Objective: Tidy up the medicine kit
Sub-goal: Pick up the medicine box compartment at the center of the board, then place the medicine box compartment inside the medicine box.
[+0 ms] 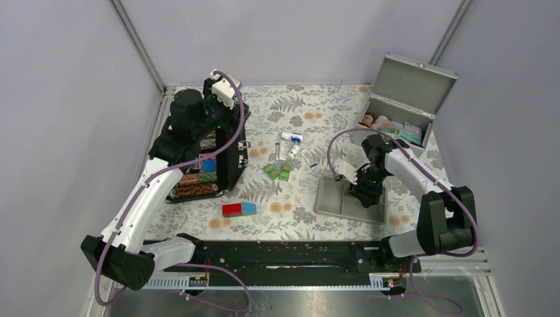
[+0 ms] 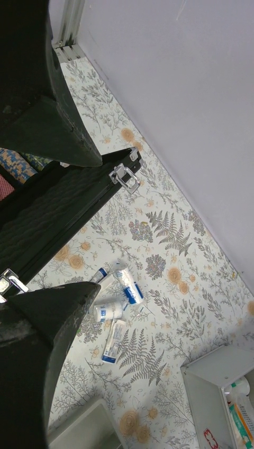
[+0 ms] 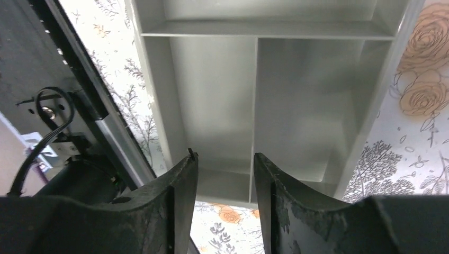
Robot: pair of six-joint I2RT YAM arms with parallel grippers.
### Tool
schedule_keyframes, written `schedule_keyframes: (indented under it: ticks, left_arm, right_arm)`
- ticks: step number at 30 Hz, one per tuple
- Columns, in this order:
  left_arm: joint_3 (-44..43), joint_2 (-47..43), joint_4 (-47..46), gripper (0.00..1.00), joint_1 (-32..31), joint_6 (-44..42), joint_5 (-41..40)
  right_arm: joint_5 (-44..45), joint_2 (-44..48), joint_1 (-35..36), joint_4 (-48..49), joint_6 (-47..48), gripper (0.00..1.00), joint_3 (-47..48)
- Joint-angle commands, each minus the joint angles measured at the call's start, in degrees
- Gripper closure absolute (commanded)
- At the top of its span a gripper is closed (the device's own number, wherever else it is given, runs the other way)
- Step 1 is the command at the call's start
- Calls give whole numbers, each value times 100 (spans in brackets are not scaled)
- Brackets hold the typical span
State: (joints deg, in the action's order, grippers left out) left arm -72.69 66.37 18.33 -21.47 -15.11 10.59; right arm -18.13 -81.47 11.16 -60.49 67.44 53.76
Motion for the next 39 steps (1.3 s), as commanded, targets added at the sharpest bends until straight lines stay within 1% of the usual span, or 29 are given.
schedule_keyframes:
  ticks: [1, 6, 10, 12, 13, 15, 16, 20, 23, 25, 27, 29, 30, 35, 36, 39]
  left_arm:
    - [-76, -71, -212, 21, 20, 118, -54]
    - [-100, -69, -247, 21, 20, 116, -116]
    - [-111, -104, -191, 21, 21, 83, -132]
    - [-99, -121, -158, 21, 20, 60, -135]
    - [-95, -131, -155, 21, 24, 61, -138]
    - [-88, -136, -149, 21, 23, 68, -137]
    - [-90, -127, -147, 21, 21, 80, -128]
    - [-155, -35, -177, 21, 23, 182, -40]
    - [-258, 92, -241, 21, 20, 407, 89]
    - [-344, 204, -294, 21, 19, 531, 177]
    - [-427, 292, -319, 21, 16, 631, 236]
    - [-488, 346, -342, 22, 12, 717, 245]
    - [-484, 360, -370, 22, 14, 751, 246]
    - [-456, 305, -396, 22, 12, 792, 226]
    - [-435, 285, -386, 22, 12, 791, 213]
    - [-390, 263, -369, 22, 16, 767, 196]
  right_arm:
    - [423, -10, 283, 602, -14, 51, -122]
    - [796, -252, 419, 1116, -11, 58, -399]
    - [817, -444, 455, 1321, 45, 64, -515]
    - [792, -461, 501, 1399, -2, 72, -549]
    - [758, -440, 521, 1416, -22, 80, -545]
    - [668, -348, 559, 1383, -53, 98, -508]
    - [606, -263, 570, 1267, -55, 100, -427]
    - [407, 279, 576, 333, -65, 100, 258]
    - [419, 679, 559, -315, 241, 100, 853]
    - [455, 822, 472, -549, 434, 100, 1272]
    - [483, 755, 277, -710, 569, 100, 1778]
    - [445, 464, -56, -895, 614, 100, 2520]
    - [428, 282, -260, -988, 627, 100, 2735]
    - [425, -937, -1297, -1075, 636, 100, 4630]
    - [483, -1187, -1489, -1184, 774, 100, 4955]
    - [644, -2000, -1790, -1216, 986, 100, 5917]
